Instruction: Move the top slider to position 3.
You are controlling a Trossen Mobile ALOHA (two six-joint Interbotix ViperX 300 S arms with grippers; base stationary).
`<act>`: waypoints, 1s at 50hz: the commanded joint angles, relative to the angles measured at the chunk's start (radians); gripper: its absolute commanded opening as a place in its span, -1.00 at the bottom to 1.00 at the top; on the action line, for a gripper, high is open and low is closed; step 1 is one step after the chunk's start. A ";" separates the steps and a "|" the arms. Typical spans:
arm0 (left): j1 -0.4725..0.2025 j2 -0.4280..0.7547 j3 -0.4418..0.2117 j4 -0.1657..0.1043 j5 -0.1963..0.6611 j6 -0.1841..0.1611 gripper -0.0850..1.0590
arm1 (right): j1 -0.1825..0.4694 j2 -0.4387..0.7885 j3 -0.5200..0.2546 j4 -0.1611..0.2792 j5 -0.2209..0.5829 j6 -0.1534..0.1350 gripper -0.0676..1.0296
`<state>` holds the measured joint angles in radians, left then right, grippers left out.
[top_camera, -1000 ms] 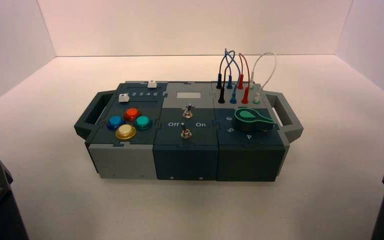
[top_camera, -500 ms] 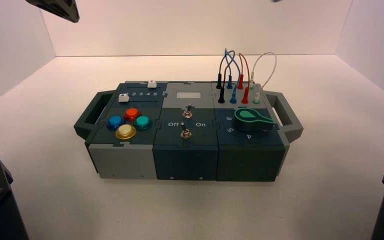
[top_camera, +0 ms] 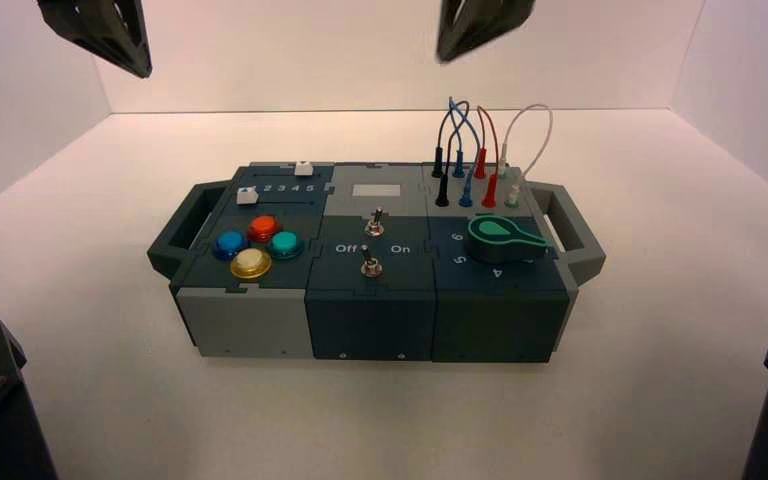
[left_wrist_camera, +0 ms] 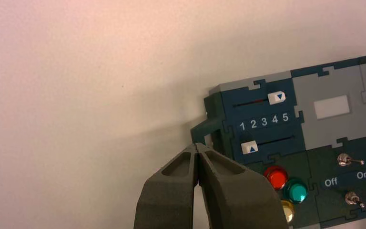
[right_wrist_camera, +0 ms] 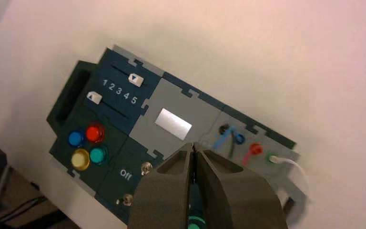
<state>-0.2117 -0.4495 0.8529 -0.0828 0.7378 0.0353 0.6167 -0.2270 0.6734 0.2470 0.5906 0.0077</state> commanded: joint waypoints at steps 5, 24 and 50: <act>-0.020 -0.014 -0.005 0.000 0.011 0.015 -0.91 | 0.054 0.118 -0.100 0.021 -0.002 -0.002 -0.91; -0.080 0.003 0.002 0.002 0.032 0.086 -0.91 | 0.067 0.314 -0.224 0.051 0.014 -0.005 -0.91; -0.080 0.005 0.000 0.012 0.040 0.101 -0.91 | 0.072 0.491 -0.354 0.161 0.031 -0.014 -0.91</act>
<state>-0.2899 -0.4403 0.8667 -0.0721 0.7808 0.1304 0.6811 0.2592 0.3636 0.3789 0.6182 -0.0031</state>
